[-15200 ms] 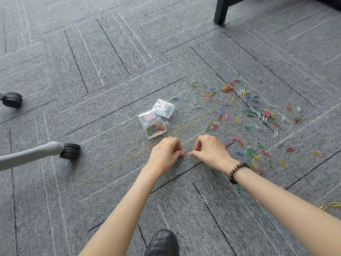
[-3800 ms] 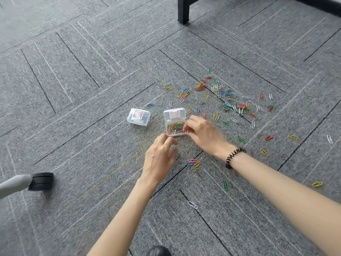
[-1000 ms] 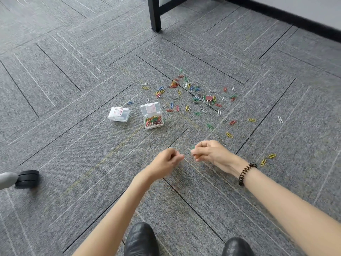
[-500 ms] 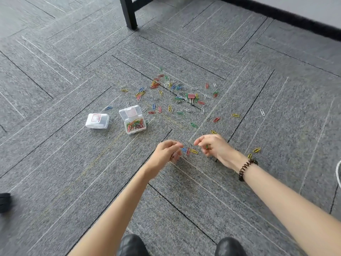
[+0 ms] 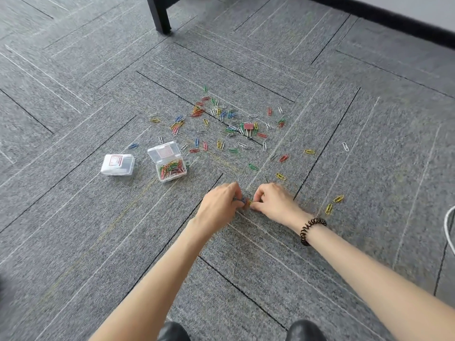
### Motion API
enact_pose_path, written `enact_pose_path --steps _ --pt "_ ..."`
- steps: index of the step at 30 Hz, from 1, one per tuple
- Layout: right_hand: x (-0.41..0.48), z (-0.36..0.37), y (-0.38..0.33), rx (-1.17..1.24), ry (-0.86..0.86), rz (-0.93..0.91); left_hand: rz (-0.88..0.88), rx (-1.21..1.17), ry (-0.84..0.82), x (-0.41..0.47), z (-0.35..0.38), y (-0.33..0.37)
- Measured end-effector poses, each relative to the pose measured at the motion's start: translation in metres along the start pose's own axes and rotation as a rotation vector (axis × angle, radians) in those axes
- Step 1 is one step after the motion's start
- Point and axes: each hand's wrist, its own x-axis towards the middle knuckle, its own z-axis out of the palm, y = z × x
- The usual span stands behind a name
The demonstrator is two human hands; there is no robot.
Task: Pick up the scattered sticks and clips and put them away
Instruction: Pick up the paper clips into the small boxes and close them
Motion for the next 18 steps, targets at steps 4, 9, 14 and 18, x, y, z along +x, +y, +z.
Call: enact_pose_path --steps 4,9,14,18 --pt "0.004 -0.003 0.005 0.12 0.007 0.042 0.014 0.031 -0.043 0.003 -0.001 0.0" --pt "0.004 -0.021 0.011 0.395 0.078 0.087 -0.042 -0.106 -0.039 0.002 -0.001 0.006" --pt "0.005 -0.033 0.02 0.555 0.02 0.156 -0.067 -0.139 -0.082 0.003 -0.001 0.013" --pt "0.007 -0.04 0.026 0.687 0.052 0.242 -0.068 -0.052 -0.054 0.002 0.003 0.017"
